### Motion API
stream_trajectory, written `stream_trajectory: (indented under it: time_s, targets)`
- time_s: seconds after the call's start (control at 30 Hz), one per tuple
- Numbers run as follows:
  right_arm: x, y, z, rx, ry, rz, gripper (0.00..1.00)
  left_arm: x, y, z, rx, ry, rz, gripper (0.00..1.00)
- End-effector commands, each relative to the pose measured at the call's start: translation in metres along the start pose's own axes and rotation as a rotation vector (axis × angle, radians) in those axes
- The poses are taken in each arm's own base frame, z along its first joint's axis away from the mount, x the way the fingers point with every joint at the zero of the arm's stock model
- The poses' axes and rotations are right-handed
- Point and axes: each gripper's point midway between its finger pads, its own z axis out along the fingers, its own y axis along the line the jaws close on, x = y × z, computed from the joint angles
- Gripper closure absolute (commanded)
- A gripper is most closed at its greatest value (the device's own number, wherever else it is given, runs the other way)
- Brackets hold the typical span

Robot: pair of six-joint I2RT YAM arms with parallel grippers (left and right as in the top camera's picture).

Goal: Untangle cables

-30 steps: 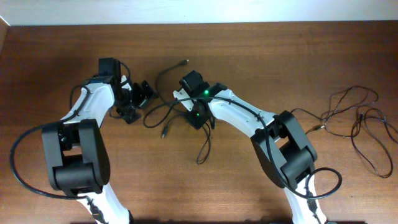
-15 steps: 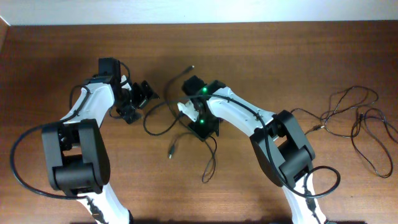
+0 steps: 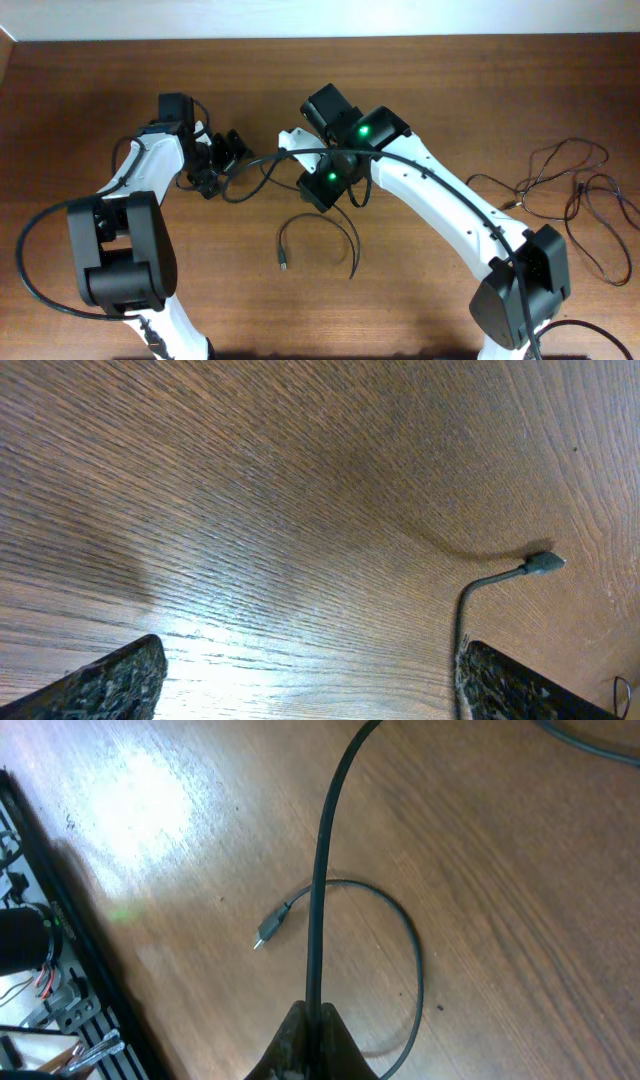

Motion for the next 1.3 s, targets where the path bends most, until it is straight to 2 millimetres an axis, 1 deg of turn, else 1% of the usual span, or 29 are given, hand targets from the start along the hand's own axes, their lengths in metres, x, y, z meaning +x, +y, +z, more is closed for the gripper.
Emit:
stream_trajectory:
  time_s: [0.0, 0.03, 0.07, 0.17, 0.23, 0.27, 0.3, 0.33, 0.4, 0.47, 0.5, 0.53, 0.6, 0.7, 0.8, 0.9, 0.93, 0.97, 1.03, 1.07, 1.17, 1.2, 1.23, 1.27]
  targets:
    - [0.003, 0.016, 0.007, -0.03, 0.023, -0.015, 0.96, 0.001, 0.004, 0.003, -0.004, 0.011, -0.019, 0.05]
    - [0.006, 0.017, 0.01, -0.032, 0.031, 0.003, 0.95, 0.001, 0.004, 0.003, -0.004, 0.011, -0.019, 0.05]
    - [0.011, 0.018, 0.014, -0.035, 0.049, 0.037, 0.91, 0.001, 0.004, 0.003, -0.004, 0.011, -0.019, 0.05]
    - [0.03, 0.022, 0.032, -0.043, 0.11, 0.095, 0.86, 0.001, 0.004, 0.003, -0.004, 0.011, -0.019, 0.05]
    - [0.045, 0.023, 0.048, -0.049, 0.146, 0.127, 0.78, 0.001, 0.004, 0.004, -0.004, 0.012, -0.02, 0.05]
    - [0.051, 0.024, 0.06, -0.05, 0.153, 0.147, 0.72, 0.001, 0.004, 0.003, -0.004, 0.011, -0.019, 0.05]
    - [0.054, 0.025, 0.069, -0.05, 0.148, 0.164, 0.65, 0.001, 0.004, 0.003, -0.004, 0.011, -0.019, 0.05]
    - [0.056, 0.027, 0.078, -0.051, 0.141, 0.178, 0.61, 0.001, 0.004, 0.003, -0.004, 0.011, -0.019, 0.05]
    - [0.059, 0.032, 0.094, -0.046, 0.123, 0.216, 0.53, 0.001, 0.004, 0.004, -0.005, 0.012, -0.02, 0.05]
    - [0.05, 0.038, 0.105, -0.048, 0.072, 0.215, 0.46, 0.001, 0.004, 0.004, -0.005, 0.012, -0.02, 0.05]
    - [0.045, 0.036, 0.11, -0.015, 0.044, 0.222, 0.42, 0.001, 0.004, 0.004, -0.005, 0.012, -0.019, 0.05]
    - [0.041, 0.033, 0.115, 0.048, 0.019, 0.213, 0.41, 0.002, 0.004, 0.004, -0.005, 0.012, -0.018, 0.05]
    - [0.039, 0.029, 0.119, 0.145, 0.006, 0.174, 0.36, 0.002, 0.004, 0.004, -0.005, 0.012, -0.018, 0.05]
    - [0.037, 0.021, 0.119, 0.318, -0.029, 0.163, 0.34, 0.002, 0.004, 0.004, -0.005, 0.012, -0.018, 0.05]
    - [0.033, 0.022, 0.125, 0.339, -0.05, 0.171, 0.34, 0.002, 0.004, 0.004, -0.005, 0.012, -0.019, 0.05]
    - [0.04, 0.015, 0.142, 0.353, -0.034, 0.26, 0.35, 0.002, 0.004, 0.004, -0.006, 0.013, -0.019, 0.05]
    - [0.043, 0.013, 0.147, 0.355, -0.029, 0.286, 0.36, 0.002, 0.005, 0.004, -0.006, 0.014, -0.02, 0.05]
    - [0.046, 0.011, 0.152, 0.358, -0.02, 0.309, 0.41, 0.002, 0.004, 0.004, -0.006, 0.013, -0.02, 0.05]
    - [0.051, 0.009, 0.159, 0.363, -0.008, 0.355, 0.47, 0.002, 0.004, 0.004, -0.006, 0.013, -0.019, 0.05]
    - [0.056, 0.009, 0.165, 0.368, 0.004, 0.385, 0.49, 0.002, 0.004, 0.004, -0.006, 0.013, -0.019, 0.05]
    - [0.069, 0.01, 0.183, 0.377, 0.05, 0.371, 0.51, 0.002, 0.005, 0.004, -0.006, 0.014, -0.02, 0.05]
    - [0.074, 0.01, 0.188, 0.381, 0.068, 0.37, 0.54, 0.002, 0.005, 0.004, -0.006, 0.014, -0.02, 0.05]
    - [0.075, 0.009, 0.188, 0.384, 0.073, 0.371, 0.61, 0.002, 0.005, 0.004, -0.006, 0.014, -0.02, 0.05]
    - [0.076, 0.009, 0.188, 0.384, 0.076, 0.371, 0.66, 0.002, 0.004, 0.004, -0.006, 0.014, -0.019, 0.05]
